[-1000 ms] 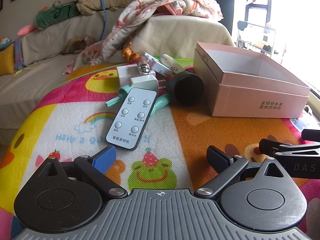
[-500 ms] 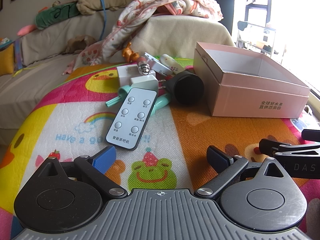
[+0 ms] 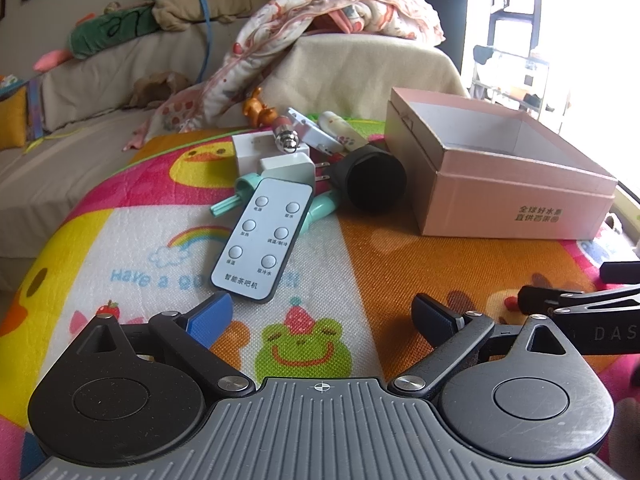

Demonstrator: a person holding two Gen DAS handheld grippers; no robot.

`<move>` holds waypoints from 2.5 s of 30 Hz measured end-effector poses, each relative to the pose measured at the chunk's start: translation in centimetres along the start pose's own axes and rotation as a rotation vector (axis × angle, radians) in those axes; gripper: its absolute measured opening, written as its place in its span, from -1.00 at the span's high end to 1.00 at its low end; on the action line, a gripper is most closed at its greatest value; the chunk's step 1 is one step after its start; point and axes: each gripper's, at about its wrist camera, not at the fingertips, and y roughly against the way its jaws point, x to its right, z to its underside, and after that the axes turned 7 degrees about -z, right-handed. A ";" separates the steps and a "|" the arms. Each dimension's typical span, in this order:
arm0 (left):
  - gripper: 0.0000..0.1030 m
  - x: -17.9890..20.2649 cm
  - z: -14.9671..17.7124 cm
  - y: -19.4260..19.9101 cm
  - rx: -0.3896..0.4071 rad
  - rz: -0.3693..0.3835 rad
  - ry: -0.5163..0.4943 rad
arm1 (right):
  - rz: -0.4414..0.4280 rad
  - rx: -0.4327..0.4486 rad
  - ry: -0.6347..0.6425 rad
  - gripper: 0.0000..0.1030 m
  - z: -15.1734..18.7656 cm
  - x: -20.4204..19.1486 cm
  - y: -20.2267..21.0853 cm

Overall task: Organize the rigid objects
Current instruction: 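Grasp the white remote with the left tool while the right tool grasps the orange bear figurine, then lower the remote and the bear figurine into the pink box and open both tools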

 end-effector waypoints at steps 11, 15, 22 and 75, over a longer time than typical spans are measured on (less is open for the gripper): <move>-0.92 -3.4 -3.1 0.0 0.136 0.040 -0.075 | -0.026 -0.038 0.002 -1.00 -0.6 0.3 -0.2; -0.91 -3.5 -3.1 -2.5 0.059 0.053 -0.081 | -0.044 -0.038 0.020 -1.00 -0.5 0.4 -0.1; 0.15 -3.8 -3.0 -3.4 0.025 0.099 -0.091 | -0.133 -0.031 0.105 -0.69 -0.7 0.0 0.6; 0.15 2.9 -11.1 8.8 0.243 0.524 -0.202 | -0.144 0.031 0.289 0.08 -2.3 2.7 12.5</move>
